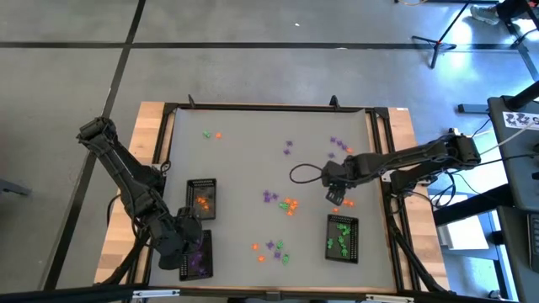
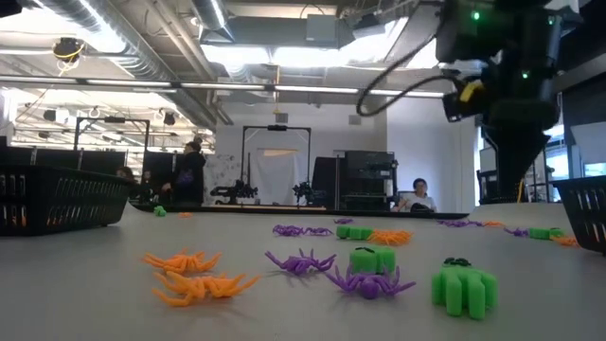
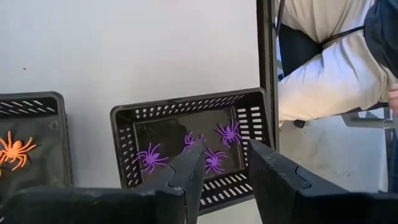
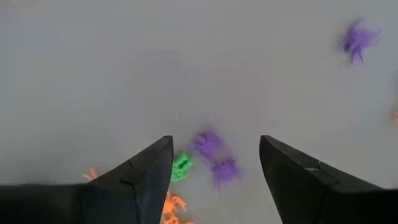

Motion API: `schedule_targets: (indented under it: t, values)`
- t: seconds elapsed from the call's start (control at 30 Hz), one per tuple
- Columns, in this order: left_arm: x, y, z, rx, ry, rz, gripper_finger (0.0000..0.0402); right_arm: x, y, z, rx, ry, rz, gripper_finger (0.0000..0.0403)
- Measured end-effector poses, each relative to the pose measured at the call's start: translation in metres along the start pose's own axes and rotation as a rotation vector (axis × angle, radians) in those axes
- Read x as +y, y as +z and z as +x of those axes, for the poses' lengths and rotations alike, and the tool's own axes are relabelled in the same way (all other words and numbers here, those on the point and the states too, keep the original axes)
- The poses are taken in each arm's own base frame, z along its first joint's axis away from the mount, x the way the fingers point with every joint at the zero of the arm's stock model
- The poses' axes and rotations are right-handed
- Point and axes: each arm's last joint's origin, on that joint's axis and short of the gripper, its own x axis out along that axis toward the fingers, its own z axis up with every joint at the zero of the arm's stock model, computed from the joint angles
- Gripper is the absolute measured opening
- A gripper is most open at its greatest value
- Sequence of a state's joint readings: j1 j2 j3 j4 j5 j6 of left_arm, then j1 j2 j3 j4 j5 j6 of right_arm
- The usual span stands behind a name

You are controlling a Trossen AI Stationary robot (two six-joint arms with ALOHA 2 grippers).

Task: Sort Halloween decoration
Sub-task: Put the purple spider toy into the bottom left black basket

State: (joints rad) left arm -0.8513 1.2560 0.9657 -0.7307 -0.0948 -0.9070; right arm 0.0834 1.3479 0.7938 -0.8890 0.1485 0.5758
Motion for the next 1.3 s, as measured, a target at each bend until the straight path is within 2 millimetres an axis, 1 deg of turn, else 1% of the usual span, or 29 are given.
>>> schedule_targets:
  t: [0.17,0.37,0.47,0.6,0.87,1.03,1.13,1.3]
  values:
    - [0.0,0.0,0.0,0.0,0.0,0.0,0.0112,-0.015,-0.003,0.014,0.04,-0.025,0.062,0.0237]
    - [0.0,0.0,0.0,0.0,0.0,0.0,0.0112,-0.038,-0.015,0.036,0.139,-0.046,0.145,0.0237]
    - [0.0,0.0,0.0,0.0,0.0,0.0,0.0112,-0.045,-0.023,0.045,0.186,-0.033,0.171,0.0237]
    - [0.0,0.0,0.0,0.0,0.0,-0.001,0.0112,-0.047,-0.029,0.053,0.19,-0.008,0.179,0.0236]
    - [0.0,0.0,0.0,0.0,0.001,-0.001,0.0112,-0.048,-0.03,0.054,0.167,-0.037,0.171,0.0236]
    - [0.0,0.0,0.0,0.0,0.0,-0.001,0.0112,-0.049,-0.024,0.037,0.159,-0.093,0.17,0.0236]
    - [0.0,0.0,0.0,0.0,-0.001,-0.001,0.0112,-0.047,-0.013,0.024,0.069,-0.045,0.184,0.0236]
    - [0.0,0.0,0.0,-0.002,-0.002,-0.001,0.0112,-0.046,-0.018,0.025,0.1,0.0,0.181,0.0236]
